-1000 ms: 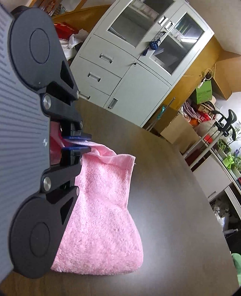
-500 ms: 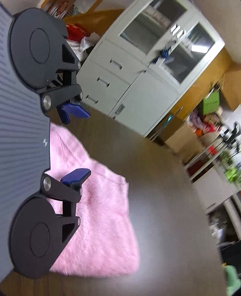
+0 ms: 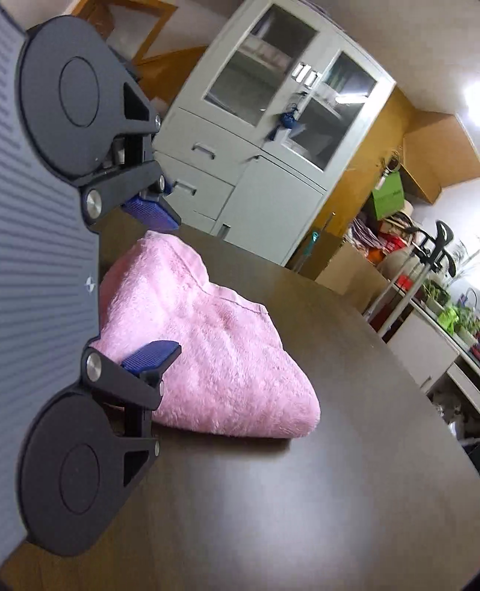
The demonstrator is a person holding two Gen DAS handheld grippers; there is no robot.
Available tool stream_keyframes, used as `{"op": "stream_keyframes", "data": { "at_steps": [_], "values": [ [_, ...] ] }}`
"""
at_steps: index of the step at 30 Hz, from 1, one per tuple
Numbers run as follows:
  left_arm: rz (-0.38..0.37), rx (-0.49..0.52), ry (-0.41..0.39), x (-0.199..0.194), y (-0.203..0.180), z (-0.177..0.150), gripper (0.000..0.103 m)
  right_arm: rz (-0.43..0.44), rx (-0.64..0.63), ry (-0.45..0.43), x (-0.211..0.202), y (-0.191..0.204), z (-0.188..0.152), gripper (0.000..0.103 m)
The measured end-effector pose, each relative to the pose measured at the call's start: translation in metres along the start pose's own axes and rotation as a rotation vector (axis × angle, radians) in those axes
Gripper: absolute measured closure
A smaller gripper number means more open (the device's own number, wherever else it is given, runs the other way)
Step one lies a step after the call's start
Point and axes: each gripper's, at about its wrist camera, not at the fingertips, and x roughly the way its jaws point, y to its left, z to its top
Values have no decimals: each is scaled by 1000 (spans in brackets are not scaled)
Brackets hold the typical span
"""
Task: Fold towel
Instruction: 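Press and smooth the folded towel with the open right tool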
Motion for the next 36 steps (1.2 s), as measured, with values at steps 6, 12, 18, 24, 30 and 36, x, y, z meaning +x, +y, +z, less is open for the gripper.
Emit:
{"op": "stream_keyframes", "data": {
  "at_steps": [6,12,18,24,30,36],
  "values": [
    [25,120,-8,30,-39,25,0,-61,-154,58,2,12,-7,32],
    [-37,143,85,52,-46,5,2,-70,-245,64,-4,21,-14,27],
    [-44,180,79,41,-45,-23,2,-49,-294,-1,-17,32,-15,25],
    [-44,90,89,40,-32,-23,0,139,-277,29,-19,34,-18,18],
    [5,39,96,36,-17,-22,0,48,-199,127,1,20,-18,17],
    [36,88,95,34,-23,-25,0,235,-142,60,-19,20,-10,13]
  ]
}}
